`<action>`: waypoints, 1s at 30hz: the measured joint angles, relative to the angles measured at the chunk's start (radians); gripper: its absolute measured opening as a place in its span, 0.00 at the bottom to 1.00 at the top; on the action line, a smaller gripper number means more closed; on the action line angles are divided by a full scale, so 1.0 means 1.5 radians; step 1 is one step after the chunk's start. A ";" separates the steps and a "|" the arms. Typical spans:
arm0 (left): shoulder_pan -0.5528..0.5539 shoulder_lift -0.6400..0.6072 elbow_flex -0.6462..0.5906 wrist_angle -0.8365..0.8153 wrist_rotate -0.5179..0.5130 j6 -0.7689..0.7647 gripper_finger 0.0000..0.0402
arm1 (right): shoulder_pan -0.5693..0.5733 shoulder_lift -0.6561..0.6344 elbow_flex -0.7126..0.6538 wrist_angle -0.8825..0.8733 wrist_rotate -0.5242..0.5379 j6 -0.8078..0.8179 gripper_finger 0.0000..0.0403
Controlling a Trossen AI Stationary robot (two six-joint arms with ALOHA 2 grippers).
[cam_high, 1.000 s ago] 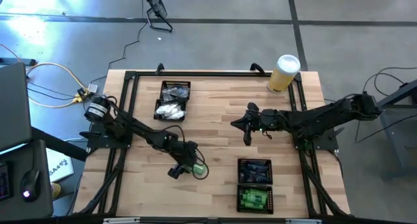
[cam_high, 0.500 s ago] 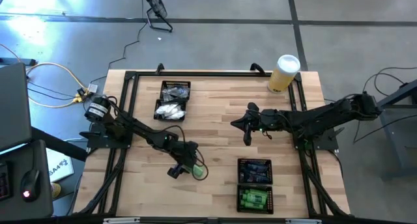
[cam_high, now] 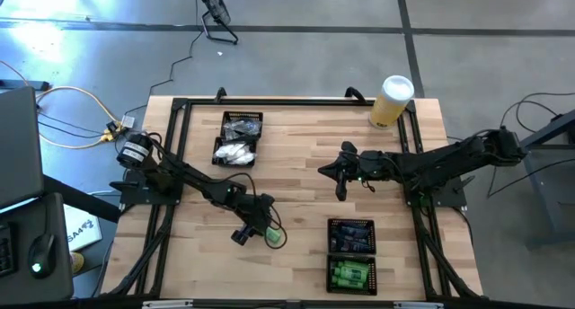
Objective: Pick & Place Travel size toiletries
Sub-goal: Put the green shampoo into the bottom black basket
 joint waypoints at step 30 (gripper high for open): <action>0.066 -0.037 -0.005 -0.044 0.060 0.069 0.43 | 0.001 -0.065 0.001 0.073 -0.246 0.039 0.02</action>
